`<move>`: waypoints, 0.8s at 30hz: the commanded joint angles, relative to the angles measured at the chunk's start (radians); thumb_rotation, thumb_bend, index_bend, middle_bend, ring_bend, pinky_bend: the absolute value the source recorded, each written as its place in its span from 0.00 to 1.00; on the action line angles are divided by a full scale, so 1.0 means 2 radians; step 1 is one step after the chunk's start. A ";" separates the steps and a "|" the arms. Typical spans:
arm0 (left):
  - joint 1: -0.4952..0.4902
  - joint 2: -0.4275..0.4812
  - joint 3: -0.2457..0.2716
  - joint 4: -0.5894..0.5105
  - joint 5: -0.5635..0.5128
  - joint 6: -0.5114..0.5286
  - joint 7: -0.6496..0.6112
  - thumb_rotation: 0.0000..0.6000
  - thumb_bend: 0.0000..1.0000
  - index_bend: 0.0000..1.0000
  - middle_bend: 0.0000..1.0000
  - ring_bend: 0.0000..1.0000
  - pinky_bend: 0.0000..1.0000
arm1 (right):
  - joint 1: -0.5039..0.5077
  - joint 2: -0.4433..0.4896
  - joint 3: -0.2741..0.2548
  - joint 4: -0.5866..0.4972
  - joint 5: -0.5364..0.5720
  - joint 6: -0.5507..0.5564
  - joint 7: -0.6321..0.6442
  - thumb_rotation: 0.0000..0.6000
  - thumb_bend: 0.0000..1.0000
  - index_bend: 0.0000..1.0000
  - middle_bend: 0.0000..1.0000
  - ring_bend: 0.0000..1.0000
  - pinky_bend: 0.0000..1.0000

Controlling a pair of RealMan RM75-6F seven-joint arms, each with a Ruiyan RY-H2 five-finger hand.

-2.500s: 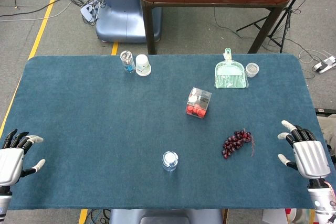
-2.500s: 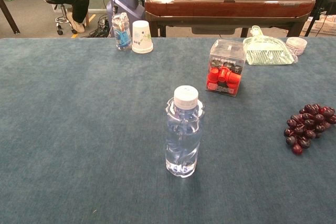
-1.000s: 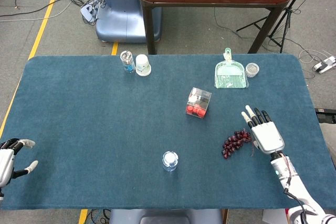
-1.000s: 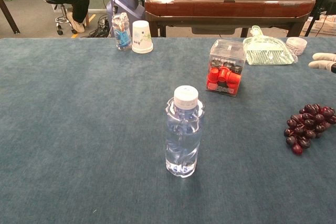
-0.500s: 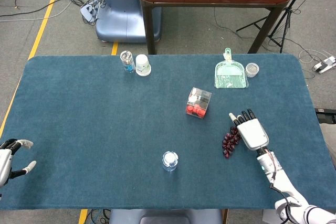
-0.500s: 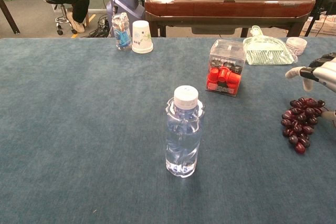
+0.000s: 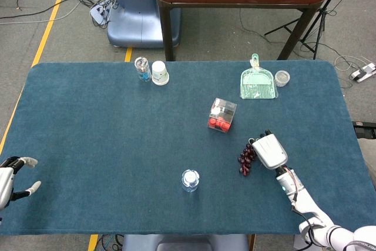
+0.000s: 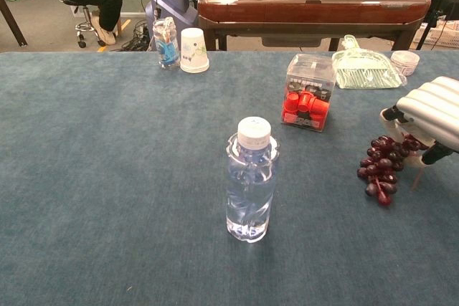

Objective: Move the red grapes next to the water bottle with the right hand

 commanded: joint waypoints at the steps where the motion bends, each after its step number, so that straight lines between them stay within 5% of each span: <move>1: 0.000 0.000 0.000 0.000 0.000 0.000 0.000 1.00 0.21 0.39 0.42 0.28 0.44 | 0.004 -0.007 -0.003 0.005 -0.003 0.000 0.003 1.00 0.00 0.67 0.87 0.68 0.57; 24: -0.001 0.002 0.000 -0.001 -0.002 -0.004 -0.002 1.00 0.21 0.40 0.42 0.29 0.44 | 0.033 -0.074 -0.011 0.065 -0.037 0.042 0.055 1.00 0.00 0.69 0.88 0.69 0.58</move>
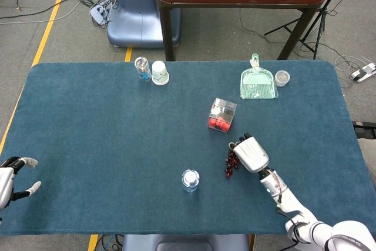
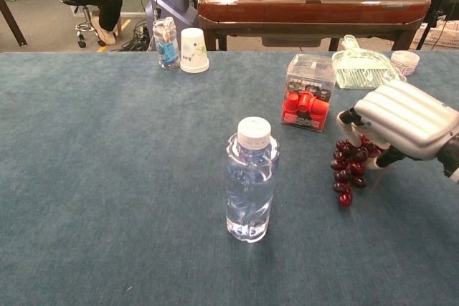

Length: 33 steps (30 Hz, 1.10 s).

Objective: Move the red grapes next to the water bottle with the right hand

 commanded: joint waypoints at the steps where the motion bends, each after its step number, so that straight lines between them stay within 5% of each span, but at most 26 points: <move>1: 0.000 0.000 0.000 0.000 0.000 0.000 -0.001 1.00 0.21 0.40 0.42 0.29 0.44 | 0.006 -0.010 0.001 0.009 0.000 -0.004 0.002 1.00 0.00 0.69 0.88 0.69 0.58; 33: 0.001 0.005 -0.002 0.004 -0.003 -0.002 -0.018 1.00 0.21 0.41 0.42 0.29 0.44 | 0.085 -0.117 0.011 0.097 -0.002 -0.023 0.039 1.00 0.00 0.69 0.88 0.69 0.58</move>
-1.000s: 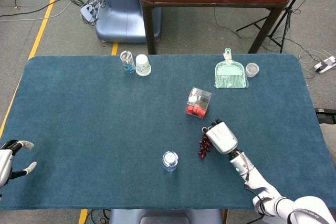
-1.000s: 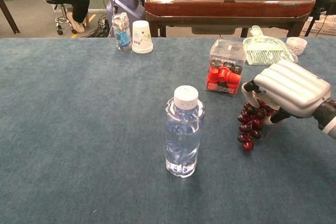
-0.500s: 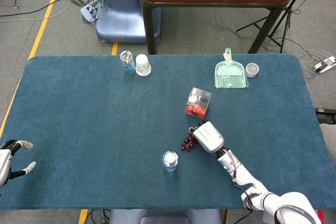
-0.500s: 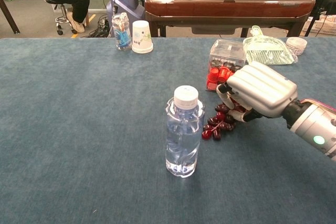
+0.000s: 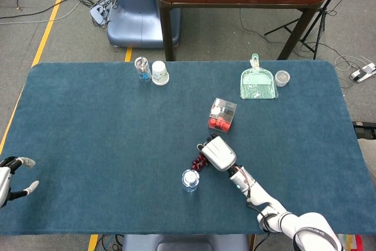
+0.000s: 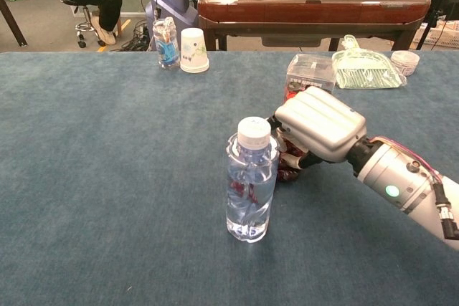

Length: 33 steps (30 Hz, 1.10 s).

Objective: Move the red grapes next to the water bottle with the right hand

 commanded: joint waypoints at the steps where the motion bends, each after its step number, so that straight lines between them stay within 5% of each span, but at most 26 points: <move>1: 0.000 0.001 0.000 0.000 0.000 0.000 -0.001 1.00 0.21 0.41 0.42 0.29 0.44 | 0.007 -0.007 0.002 0.007 0.001 0.000 0.002 1.00 0.00 0.69 0.88 0.69 0.58; 11: 0.001 0.002 -0.001 0.002 -0.001 0.000 -0.006 1.00 0.21 0.41 0.42 0.29 0.44 | 0.021 -0.016 0.008 0.017 0.007 0.003 -0.001 1.00 0.00 0.69 0.85 0.68 0.58; 15: 0.001 0.002 -0.001 0.002 -0.002 -0.001 -0.004 1.00 0.21 0.41 0.42 0.29 0.44 | 0.015 0.005 0.004 -0.014 0.011 -0.001 -0.018 1.00 0.00 0.49 0.72 0.58 0.57; 20: -0.001 0.000 -0.001 0.002 -0.003 -0.003 0.002 1.00 0.21 0.41 0.42 0.29 0.44 | 0.008 0.057 0.009 -0.113 0.019 -0.005 -0.069 1.00 0.00 0.27 0.48 0.39 0.50; 33: -0.001 -0.001 -0.002 -0.001 -0.006 -0.003 0.011 1.00 0.21 0.41 0.42 0.29 0.44 | -0.025 0.215 0.002 -0.392 0.053 -0.039 -0.236 1.00 0.00 0.14 0.22 0.20 0.41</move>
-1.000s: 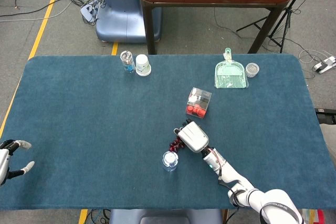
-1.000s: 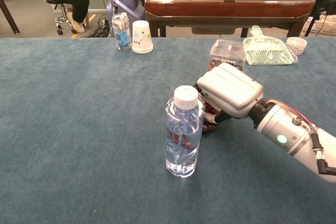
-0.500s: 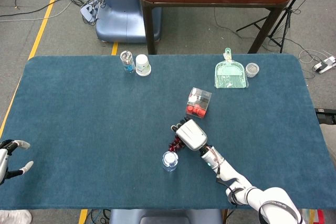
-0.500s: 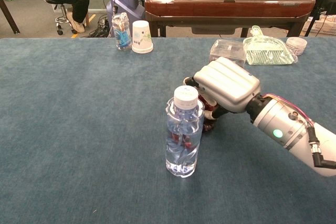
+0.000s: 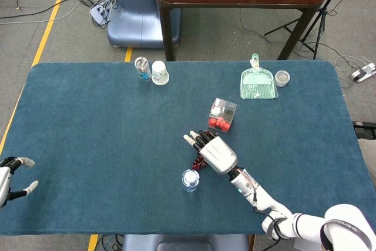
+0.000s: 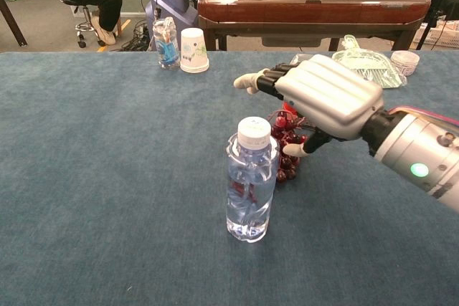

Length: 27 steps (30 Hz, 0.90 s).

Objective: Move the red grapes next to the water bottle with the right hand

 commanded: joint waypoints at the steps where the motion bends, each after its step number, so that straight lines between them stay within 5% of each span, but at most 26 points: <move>1: 0.000 0.000 0.000 -0.001 0.000 0.001 0.002 1.00 0.21 0.41 0.42 0.29 0.44 | -0.023 0.071 -0.008 -0.092 0.018 -0.013 -0.071 1.00 0.00 0.14 0.22 0.20 0.40; 9: 0.003 0.001 0.000 -0.007 0.009 0.013 0.010 1.00 0.21 0.41 0.42 0.29 0.44 | -0.078 0.162 -0.032 -0.193 0.028 0.026 -0.157 1.00 0.00 0.14 0.23 0.18 0.31; 17: 0.010 0.001 0.000 -0.015 0.023 0.037 0.026 1.00 0.21 0.41 0.42 0.29 0.44 | -0.155 0.241 -0.067 -0.254 0.043 0.084 -0.105 1.00 0.00 0.16 0.24 0.18 0.31; 27: 0.018 -0.001 0.005 -0.019 0.055 0.071 0.045 1.00 0.21 0.34 0.42 0.28 0.44 | -0.242 0.284 -0.079 -0.285 0.058 0.169 -0.112 1.00 0.00 0.16 0.24 0.17 0.27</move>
